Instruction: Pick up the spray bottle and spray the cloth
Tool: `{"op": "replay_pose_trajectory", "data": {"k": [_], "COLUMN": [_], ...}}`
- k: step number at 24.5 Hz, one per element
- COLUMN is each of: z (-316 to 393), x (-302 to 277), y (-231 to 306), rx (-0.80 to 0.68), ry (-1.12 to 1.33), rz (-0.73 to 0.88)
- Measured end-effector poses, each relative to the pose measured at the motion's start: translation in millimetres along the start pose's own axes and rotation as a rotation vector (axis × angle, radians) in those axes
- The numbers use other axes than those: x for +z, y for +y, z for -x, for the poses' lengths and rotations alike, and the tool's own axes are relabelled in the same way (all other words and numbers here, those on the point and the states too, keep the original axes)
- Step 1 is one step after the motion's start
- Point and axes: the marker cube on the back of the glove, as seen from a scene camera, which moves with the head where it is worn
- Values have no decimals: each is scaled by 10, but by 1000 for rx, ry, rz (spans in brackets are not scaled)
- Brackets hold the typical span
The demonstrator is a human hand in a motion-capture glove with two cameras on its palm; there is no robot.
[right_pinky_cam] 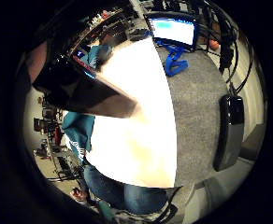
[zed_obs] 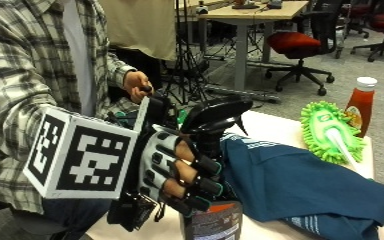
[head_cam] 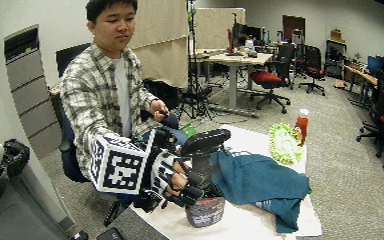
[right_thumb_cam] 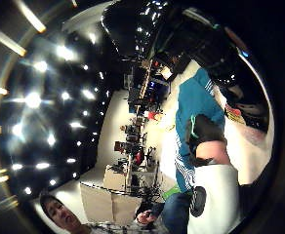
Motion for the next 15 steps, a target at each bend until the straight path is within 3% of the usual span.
{"op": "replay_pose_trajectory", "data": {"k": [15], "z": [-11], "x": [107], "y": [-152], "rx": [0], "ry": [-21], "rz": [-38]}}
